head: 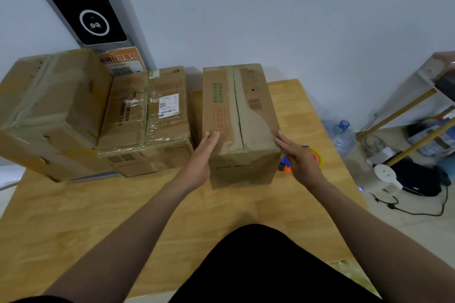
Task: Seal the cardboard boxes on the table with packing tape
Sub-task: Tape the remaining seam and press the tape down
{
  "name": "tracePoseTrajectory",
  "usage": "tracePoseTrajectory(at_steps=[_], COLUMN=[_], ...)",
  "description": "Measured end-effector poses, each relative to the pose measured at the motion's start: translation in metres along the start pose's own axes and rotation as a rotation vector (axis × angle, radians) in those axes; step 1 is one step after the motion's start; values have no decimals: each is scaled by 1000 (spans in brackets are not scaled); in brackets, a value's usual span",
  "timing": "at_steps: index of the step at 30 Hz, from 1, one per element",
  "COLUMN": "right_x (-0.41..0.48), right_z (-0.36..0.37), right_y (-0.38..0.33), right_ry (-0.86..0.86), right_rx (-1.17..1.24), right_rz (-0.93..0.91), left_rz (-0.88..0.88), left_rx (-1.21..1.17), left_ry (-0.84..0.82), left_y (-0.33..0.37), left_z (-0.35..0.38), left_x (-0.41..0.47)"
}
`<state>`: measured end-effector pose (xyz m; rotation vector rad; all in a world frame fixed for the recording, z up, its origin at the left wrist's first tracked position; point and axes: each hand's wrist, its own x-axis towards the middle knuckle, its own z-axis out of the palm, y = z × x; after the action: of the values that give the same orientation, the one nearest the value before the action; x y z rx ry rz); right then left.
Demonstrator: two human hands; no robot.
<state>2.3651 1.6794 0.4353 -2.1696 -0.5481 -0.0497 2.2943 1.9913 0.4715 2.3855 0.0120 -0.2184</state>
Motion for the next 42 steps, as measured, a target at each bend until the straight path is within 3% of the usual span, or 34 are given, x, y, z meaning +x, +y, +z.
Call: tracePoseTrajectory(at_steps=[5, 10, 15, 20, 24, 28, 31, 34, 38, 42], right_x=[-6, -4, 3, 17, 33, 42, 52, 52, 56, 57], right_z=[25, 33, 12, -10, -25, -23, 5, 36, 46, 43], right_y=[-23, -21, -25, -43, -46, -63, -77, -86, -85, -84], right_ry=[161, 113, -46, -180, -27, 72, -179, -428, -399, -476], right_rx=[79, -119, -463, -663, -591, -482, -446, -537, -631, -664], right_rz=[262, 426, 230, 250, 290, 96, -131, -130, -47, -15], left_rz=[-218, -267, -329, -209, -197, -153, 78, 98, 45, 41], left_rx=[-172, -38, 196, 226, 305, 367, 497, 535, 561, 576], left_ry=[292, 283, 164, 256, 290, 313, 175, 17, 39, 11], left_y=[18, 10, 1, -6, -2, 14, 31, 37, 32, 28], left_z=[26, 24, 10, -11, -19, -12, -3, 13, 18, 16], left_x=[-1, -6, -5, -9, -8, -2, 9, 22, 26, 30])
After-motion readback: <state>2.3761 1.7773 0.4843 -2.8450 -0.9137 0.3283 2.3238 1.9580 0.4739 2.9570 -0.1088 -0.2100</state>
